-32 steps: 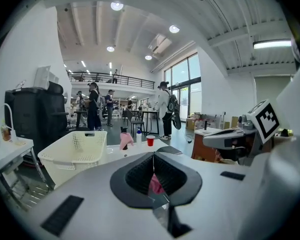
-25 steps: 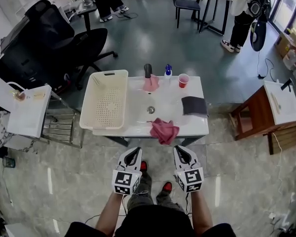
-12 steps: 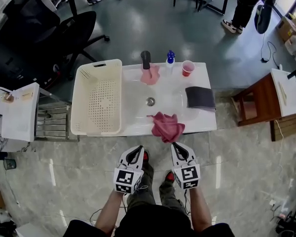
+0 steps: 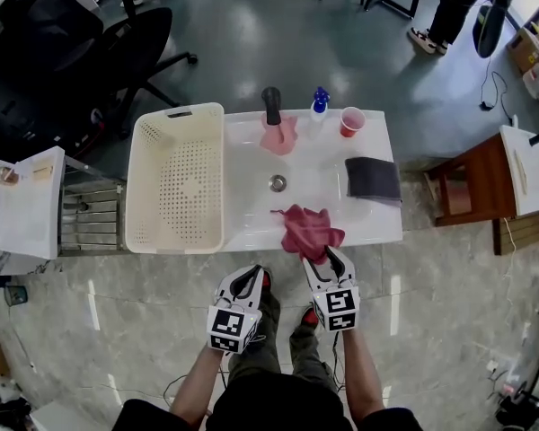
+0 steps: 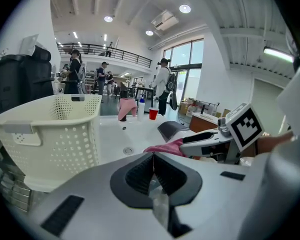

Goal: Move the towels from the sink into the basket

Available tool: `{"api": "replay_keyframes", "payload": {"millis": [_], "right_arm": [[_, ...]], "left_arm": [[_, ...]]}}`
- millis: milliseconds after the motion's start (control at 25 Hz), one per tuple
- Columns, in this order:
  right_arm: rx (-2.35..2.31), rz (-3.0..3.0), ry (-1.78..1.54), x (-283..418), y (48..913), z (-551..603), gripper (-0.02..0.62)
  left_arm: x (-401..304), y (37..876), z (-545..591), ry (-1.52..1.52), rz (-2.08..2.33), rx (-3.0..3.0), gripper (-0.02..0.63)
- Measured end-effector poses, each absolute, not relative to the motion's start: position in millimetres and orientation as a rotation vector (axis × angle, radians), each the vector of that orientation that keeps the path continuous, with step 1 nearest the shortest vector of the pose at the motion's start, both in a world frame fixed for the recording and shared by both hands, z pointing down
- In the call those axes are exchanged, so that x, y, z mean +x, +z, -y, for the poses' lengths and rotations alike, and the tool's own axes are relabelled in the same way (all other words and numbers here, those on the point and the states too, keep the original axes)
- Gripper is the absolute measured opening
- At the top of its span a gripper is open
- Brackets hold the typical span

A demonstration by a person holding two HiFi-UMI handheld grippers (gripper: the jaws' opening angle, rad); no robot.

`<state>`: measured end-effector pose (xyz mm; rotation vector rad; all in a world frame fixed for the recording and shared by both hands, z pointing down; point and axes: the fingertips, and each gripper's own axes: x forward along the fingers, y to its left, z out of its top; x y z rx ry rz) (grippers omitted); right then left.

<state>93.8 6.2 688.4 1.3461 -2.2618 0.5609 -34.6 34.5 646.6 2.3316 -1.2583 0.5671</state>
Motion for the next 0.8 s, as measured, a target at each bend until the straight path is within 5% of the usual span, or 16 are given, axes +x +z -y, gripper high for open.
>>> {"api": "replay_keyframes", "payload": {"millis": [520,800], "right_arm": [[1.293,2.118,0.511,86,737,6,0.236],[1.324,2.107,0.505,90,737,9,0.118]], "left_arm": [[-38,665,-31,0.599,1.201,2.319,0.008],[-37,663,-24,0.595,1.199,2.324,0.008]]}}
